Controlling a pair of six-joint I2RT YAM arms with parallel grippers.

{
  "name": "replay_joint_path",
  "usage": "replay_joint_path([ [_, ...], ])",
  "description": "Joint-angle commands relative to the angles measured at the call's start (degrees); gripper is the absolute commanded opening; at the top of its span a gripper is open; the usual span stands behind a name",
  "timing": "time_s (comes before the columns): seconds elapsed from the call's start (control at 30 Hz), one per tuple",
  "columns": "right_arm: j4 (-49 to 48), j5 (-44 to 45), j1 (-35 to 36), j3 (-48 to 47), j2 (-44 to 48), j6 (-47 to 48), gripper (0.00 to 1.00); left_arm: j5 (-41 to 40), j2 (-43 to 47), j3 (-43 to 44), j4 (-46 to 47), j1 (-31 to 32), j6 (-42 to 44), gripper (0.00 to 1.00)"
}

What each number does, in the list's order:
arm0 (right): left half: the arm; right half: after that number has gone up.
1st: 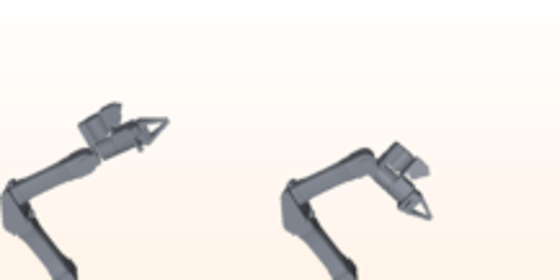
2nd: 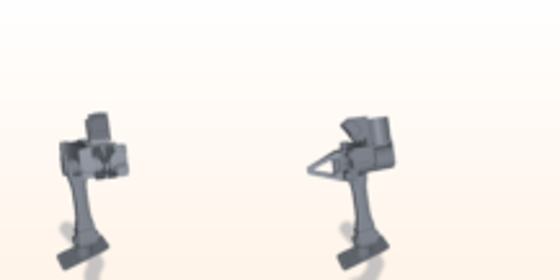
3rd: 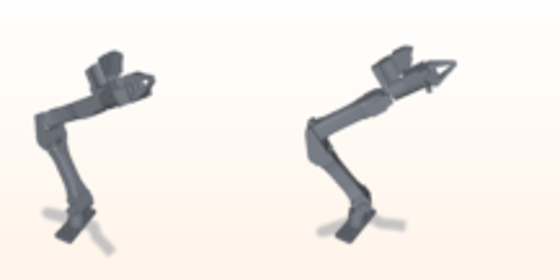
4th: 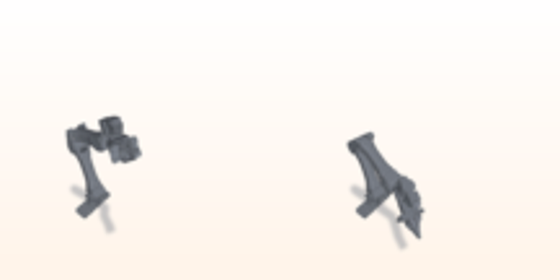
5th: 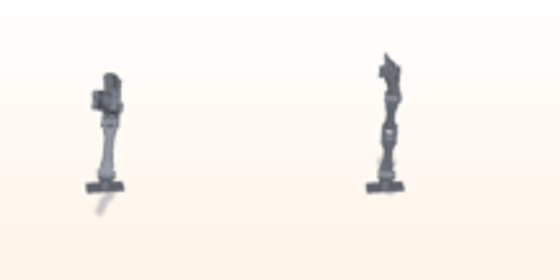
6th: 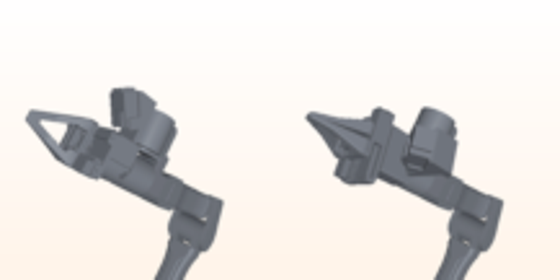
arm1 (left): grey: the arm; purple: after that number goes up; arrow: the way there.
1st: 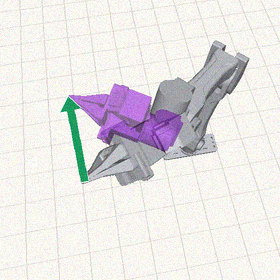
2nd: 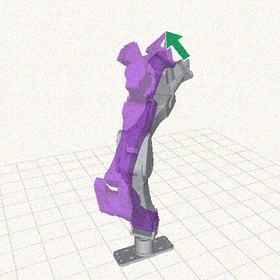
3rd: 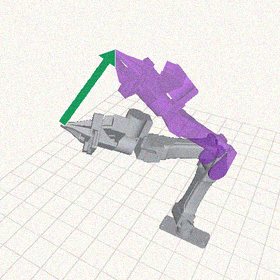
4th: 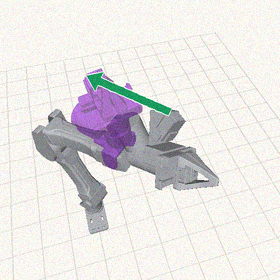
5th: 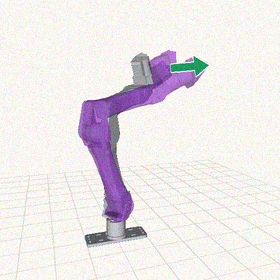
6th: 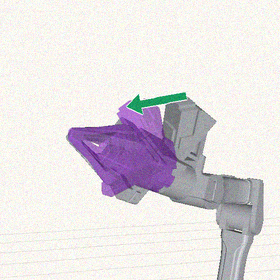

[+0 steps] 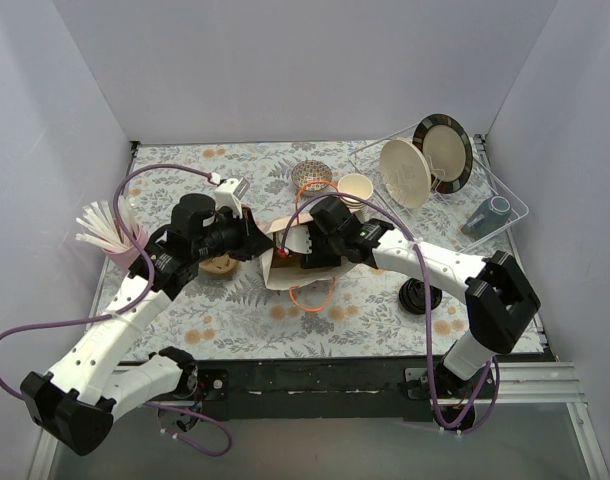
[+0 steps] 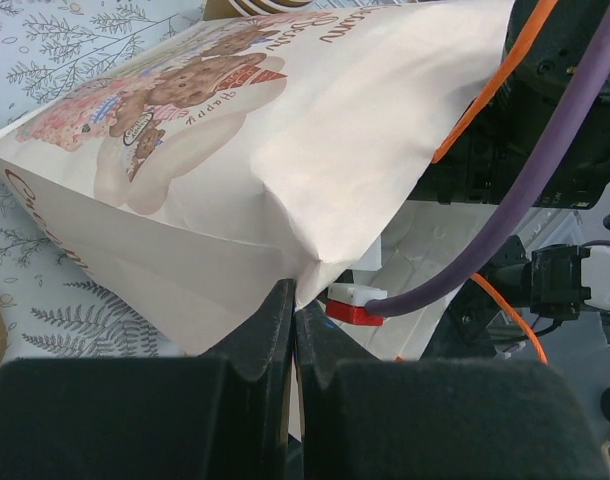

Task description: Pack the takeout coffee

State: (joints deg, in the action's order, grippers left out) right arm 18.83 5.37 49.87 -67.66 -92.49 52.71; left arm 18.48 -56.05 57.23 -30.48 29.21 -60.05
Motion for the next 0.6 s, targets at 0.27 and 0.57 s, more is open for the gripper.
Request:
replay_joint_path([
  [0.27, 7.27, -1.32, -0.56, -0.90, 4.33, -1.65, 0.99, 1.56, -2.04, 5.17, -2.65, -0.03, -1.65, 0.00],
  [0.57, 9.56, -2.99, -0.65, -2.04, 6.53, -1.29, 0.99, 1.65, -4.50, 8.24, -4.76, -0.03, -2.17, 0.00],
])
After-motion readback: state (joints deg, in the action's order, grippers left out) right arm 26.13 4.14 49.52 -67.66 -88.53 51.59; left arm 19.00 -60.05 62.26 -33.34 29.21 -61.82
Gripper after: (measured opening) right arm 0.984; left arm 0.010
